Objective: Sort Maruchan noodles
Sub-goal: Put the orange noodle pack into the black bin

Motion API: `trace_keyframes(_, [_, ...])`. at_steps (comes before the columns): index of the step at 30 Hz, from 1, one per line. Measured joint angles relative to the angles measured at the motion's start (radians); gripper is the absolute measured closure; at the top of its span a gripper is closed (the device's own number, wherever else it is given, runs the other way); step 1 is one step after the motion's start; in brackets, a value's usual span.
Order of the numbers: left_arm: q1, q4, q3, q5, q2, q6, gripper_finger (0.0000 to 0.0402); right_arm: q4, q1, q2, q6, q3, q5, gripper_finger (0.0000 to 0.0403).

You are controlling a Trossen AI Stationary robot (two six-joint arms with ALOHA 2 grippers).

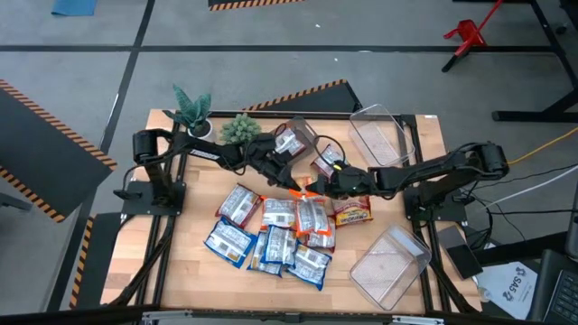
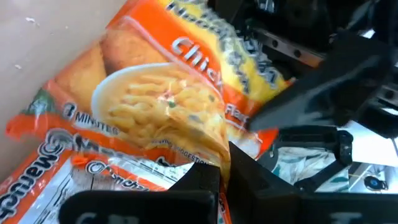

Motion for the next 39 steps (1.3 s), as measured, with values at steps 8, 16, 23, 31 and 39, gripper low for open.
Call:
trace_keyframes(8, [0.05, -0.007, -0.001, -0.016, -0.051, 0.001, 0.04, -0.111, -0.001, -0.077, -0.029, 0.001, 0.017, 0.01])
trace_keyframes(16, [0.113, 0.004, 0.0, -0.028, -0.064, 0.001, 0.0401, -0.193, 0.001, -0.153, -0.044, -0.002, 0.024, 0.01])
trace_keyframes(23, [0.183, 0.019, 0.0, -0.083, -0.064, 0.009, 0.0401, -0.301, 0.001, -0.205, -0.046, -0.002, 0.04, 0.01])
trace_keyframes(31, [0.235, 0.019, 0.0, -0.216, -0.064, 0.105, 0.0401, -0.319, 0.001, -0.21, -0.043, -0.002, 0.075, 0.01])
trace_keyframes(39, [0.243, -0.021, 0.0, -0.357, -0.064, 0.293, 0.0401, -0.322, 0.001, -0.21, -0.043, -0.002, 0.087, 0.01])
